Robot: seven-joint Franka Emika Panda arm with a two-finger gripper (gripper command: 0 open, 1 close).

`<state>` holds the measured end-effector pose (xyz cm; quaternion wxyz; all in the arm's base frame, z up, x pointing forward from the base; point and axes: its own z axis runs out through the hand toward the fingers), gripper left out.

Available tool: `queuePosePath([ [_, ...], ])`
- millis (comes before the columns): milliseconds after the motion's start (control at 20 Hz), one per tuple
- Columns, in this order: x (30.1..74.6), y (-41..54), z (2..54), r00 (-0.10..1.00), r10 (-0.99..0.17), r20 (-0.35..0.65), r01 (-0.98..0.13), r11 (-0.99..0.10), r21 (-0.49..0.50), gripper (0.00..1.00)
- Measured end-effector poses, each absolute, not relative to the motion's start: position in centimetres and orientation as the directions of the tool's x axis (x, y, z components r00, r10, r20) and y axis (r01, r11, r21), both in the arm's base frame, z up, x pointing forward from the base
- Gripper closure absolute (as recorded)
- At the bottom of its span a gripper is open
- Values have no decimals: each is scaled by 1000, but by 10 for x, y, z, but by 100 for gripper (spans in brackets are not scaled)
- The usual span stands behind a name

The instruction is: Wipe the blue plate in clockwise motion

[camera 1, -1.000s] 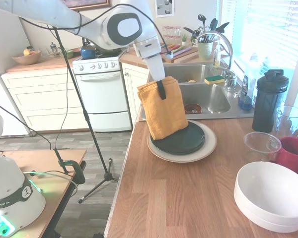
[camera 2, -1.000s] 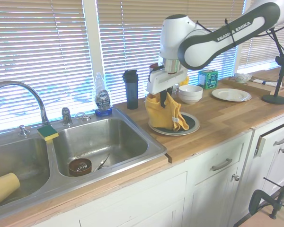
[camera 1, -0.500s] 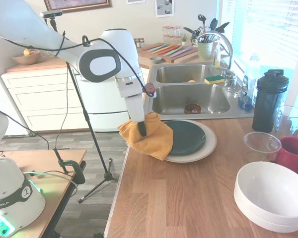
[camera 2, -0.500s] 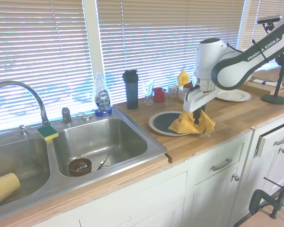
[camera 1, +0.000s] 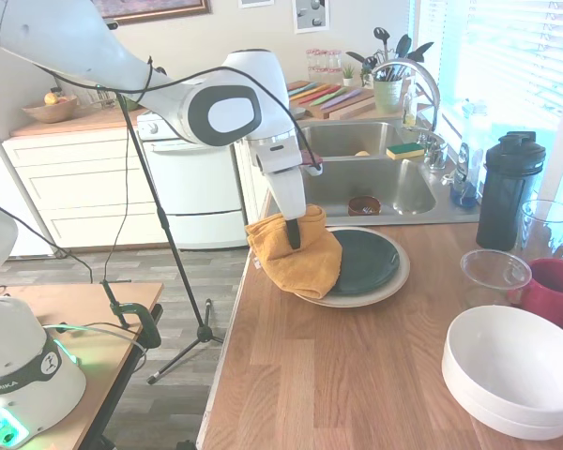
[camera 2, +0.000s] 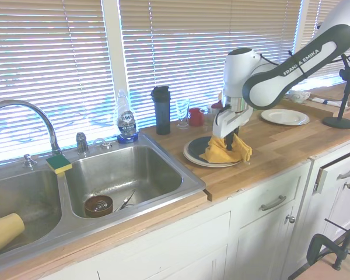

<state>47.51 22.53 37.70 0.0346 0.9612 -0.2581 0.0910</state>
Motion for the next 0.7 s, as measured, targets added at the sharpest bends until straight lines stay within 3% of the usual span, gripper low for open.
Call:
queuePosePath([
  [700, 518, 266, 360, 852, -494, 173, -509, -859, 57, 100],
])
